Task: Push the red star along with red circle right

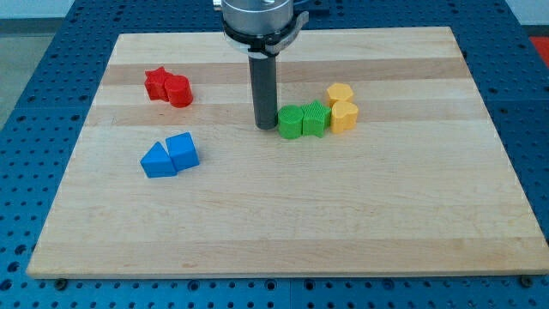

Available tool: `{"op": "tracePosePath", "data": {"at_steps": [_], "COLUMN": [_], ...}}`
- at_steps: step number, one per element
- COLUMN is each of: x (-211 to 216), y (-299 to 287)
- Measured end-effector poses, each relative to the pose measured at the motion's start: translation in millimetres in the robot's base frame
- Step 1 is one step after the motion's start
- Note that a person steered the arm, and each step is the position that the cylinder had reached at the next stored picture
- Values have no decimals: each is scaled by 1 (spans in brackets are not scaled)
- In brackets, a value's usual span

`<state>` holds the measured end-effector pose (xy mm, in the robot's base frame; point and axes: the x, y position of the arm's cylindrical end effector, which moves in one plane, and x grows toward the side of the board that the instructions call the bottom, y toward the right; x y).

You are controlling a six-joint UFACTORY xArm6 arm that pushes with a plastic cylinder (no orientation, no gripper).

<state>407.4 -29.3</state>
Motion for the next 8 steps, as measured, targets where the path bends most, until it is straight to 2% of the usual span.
{"op": "tracePosePath", "data": {"at_steps": [2,4,6,8], "x": [2,42,41,6], "y": [1,8,26,14]}}
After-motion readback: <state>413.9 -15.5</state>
